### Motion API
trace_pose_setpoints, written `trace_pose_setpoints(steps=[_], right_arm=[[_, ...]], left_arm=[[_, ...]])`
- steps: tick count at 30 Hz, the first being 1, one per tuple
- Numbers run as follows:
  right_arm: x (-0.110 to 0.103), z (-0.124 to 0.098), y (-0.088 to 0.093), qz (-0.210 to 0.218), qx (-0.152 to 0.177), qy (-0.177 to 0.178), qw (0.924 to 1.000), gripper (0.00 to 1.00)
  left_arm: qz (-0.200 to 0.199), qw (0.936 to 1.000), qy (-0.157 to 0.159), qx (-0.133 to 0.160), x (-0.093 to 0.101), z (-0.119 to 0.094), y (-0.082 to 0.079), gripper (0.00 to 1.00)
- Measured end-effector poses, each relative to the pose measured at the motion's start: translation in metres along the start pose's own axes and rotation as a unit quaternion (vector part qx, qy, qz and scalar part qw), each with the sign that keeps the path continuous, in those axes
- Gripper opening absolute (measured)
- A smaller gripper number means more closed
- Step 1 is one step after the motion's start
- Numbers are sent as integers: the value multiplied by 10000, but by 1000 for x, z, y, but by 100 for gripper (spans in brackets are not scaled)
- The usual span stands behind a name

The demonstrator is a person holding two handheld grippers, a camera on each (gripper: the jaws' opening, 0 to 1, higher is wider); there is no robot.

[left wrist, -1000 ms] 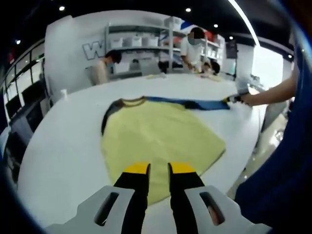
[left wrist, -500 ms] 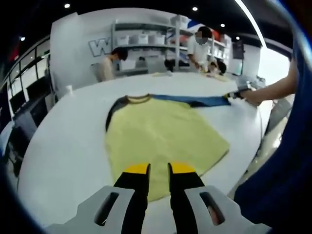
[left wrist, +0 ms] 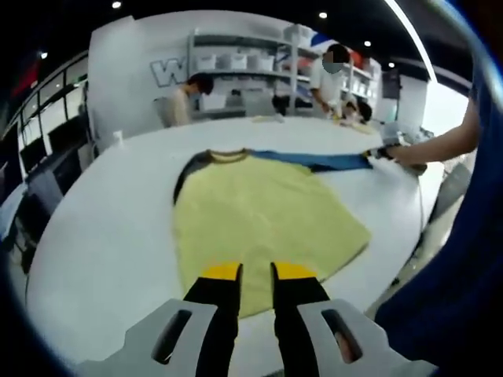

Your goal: Fold the garment on the visible template until the final outline fits inside the template.

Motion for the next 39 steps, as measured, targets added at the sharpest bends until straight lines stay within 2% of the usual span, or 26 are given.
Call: trace_pose_setpoints(steps=[5,9,15,16,17,18,21,23,24,26,28,29,30,32,34,36,37,39], right_arm=[[1,8,-3,-22,3,-45,10000,0],[-2,6,-2,-84,-35,-9,10000,0],[-2,-8,-14,-203,154,-15,9997,4],[-1,-13,-21,-113,278,19,9995,5],[-1,-17,-31,-165,570,35,9982,5],[-2,-25,-36,-191,571,43,9982,5],[-8,-31,-41,-128,609,-40,9981,7],[-21,-39,-39,-169,587,-135,9980,9],[-34,-46,-41,-221,643,-242,9974,11],[-52,-52,-39,-286,619,-420,9968,13],[-67,-56,-38,-433,598,-595,9955,11],[-75,-60,-38,-502,622,-641,9947,10],[-94,-68,-39,-456,688,-784,9935,11],[-103,-71,-39,-371,714,-873,9929,11],[-125,-78,-34,-284,748,-1059,9912,11],[-138,-82,-32,-312,732,-1167,9900,11],[-161,-94,-27,-231,728,-1319,9883,11],[-181,-105,-24,-219,734,-1486,9859,10]], left_arm=[[28,10000,-41,-47,1,-4,3,12],[-33,10000,-86,-35,0,-7,6,12],[-63,10000,-43,-12,-1,-6,9,13],[-71,10000,-32,-2,-3,-5,10,13],[-98,9999,-33,21,-6,-4,11,13],[-119,9999,-30,48,-8,-4,11,13],[-137,9999,-16,103,-9,-3,10,13],[-196,9996,-12,183,-13,-3,10,13],[-238,9995,-16,230,-14,-4,10,13],[-545,9976,0,436,-12,-3,6,14],[-736,9953,-2,636,-22,-7,6,14],[-708,9956,-22,609,-23,-8,6,13],[-706,9958,-47,580,-27,-8,9,14],[-723,9958,-55,567,-32,-9,11,14],[-750,9957,-41,536,-40,-9,15,14],[-748,9958,-39,519,-46,-9,17,14],[-714,9963,-65,475,-50,-9,15,14],[-705,9964,-94,464,-56,-8,14,13]])
Point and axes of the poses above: the point that each gripper's makers call its tool centre point, and the gripper's own axes: z roughly forward along the fingers, x roughly to its right, y roughly out of its underside, the point moved 8 cm from there along -z, roughly backward along the fingers, and after that the axes turned 2 degrees about x, right-handed, at the moved point
